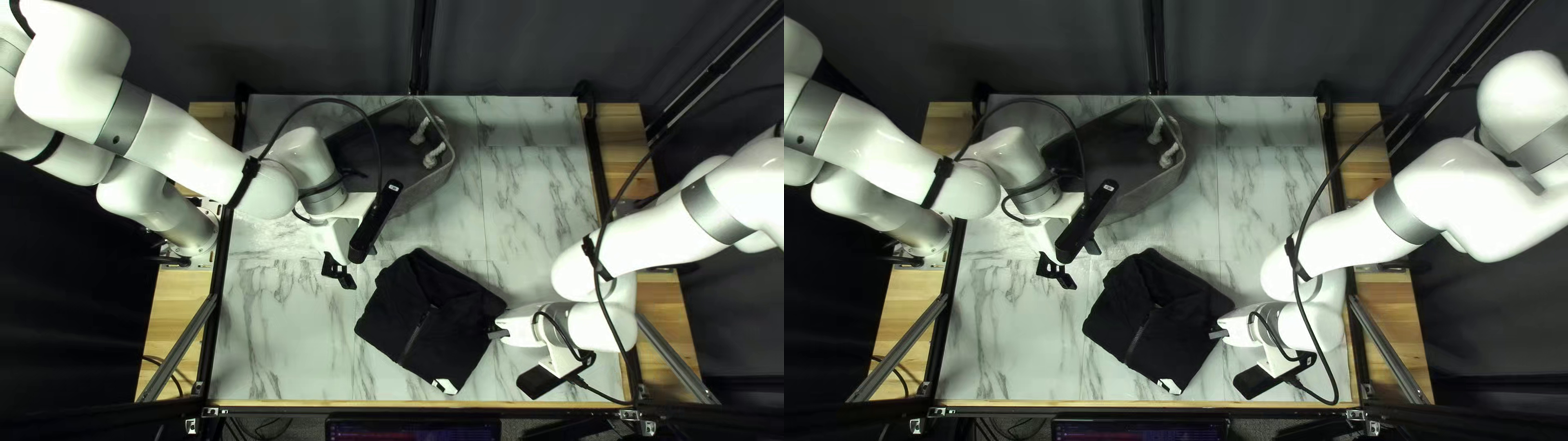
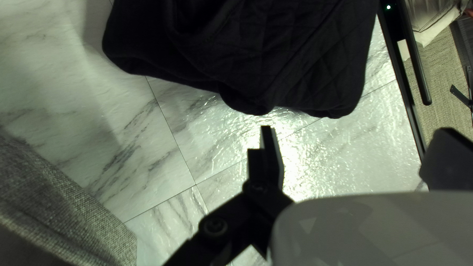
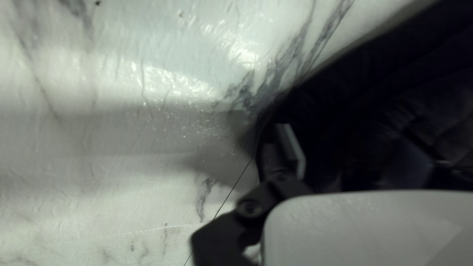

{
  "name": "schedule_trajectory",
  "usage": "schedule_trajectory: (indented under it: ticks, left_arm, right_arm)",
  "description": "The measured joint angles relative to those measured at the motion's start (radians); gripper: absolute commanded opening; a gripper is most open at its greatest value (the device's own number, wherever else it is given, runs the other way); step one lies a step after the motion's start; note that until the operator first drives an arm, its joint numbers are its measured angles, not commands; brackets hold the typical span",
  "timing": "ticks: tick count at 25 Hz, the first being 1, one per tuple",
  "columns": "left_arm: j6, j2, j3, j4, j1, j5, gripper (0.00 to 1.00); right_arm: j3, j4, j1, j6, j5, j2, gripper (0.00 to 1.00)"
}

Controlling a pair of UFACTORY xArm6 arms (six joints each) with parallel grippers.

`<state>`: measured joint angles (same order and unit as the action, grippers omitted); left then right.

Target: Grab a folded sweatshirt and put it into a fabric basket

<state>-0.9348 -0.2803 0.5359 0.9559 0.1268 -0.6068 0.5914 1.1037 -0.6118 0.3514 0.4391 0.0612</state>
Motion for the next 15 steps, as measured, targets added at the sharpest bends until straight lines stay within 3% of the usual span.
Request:
schedule_trajectory:
  ticks: [6,15]
  left_arm:
    - [-0.006,0.003,0.000,0.007,0.004,0.005,1.00]
    - [-0.011,0.001,-0.003,0.013,0.007,0.013,1.00]
  right_arm:
    - [-0.007,-0.046,-0.032,0.023,0.046,-0.038,0.00]
    - [-0.028,-0.150,-0.140,0.053,0.201,-0.166,0.00]
